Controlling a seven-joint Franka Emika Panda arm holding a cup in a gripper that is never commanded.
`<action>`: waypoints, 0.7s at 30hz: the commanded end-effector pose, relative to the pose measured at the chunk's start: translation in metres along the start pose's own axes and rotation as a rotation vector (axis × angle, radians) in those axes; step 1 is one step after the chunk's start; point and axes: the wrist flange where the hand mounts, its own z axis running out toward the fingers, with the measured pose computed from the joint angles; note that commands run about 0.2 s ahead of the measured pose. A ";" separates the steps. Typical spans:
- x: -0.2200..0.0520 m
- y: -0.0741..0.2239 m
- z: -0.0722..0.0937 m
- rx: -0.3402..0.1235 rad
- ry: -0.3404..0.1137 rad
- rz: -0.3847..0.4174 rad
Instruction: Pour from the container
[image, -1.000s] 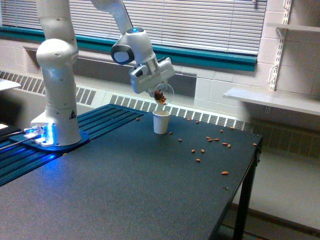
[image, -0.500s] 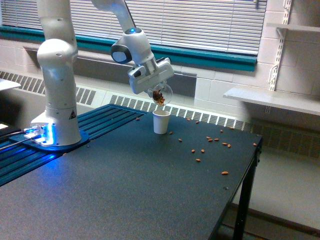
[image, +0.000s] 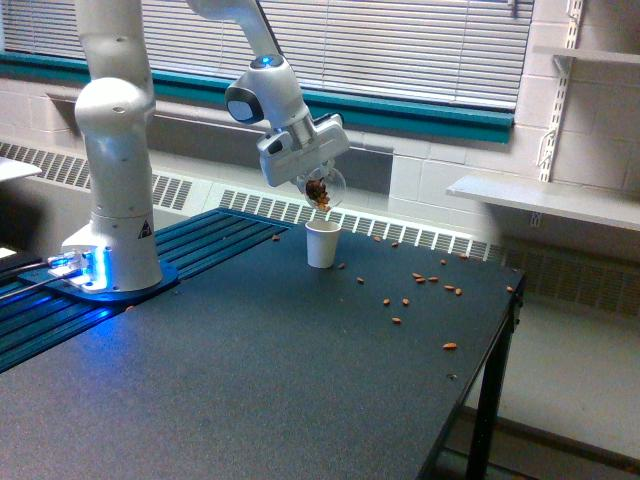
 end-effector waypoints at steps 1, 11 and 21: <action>-0.005 0.000 0.003 -0.010 -0.011 -0.053; -0.004 0.001 0.009 -0.028 -0.011 -0.061; -0.003 -0.003 0.012 -0.034 -0.015 -0.069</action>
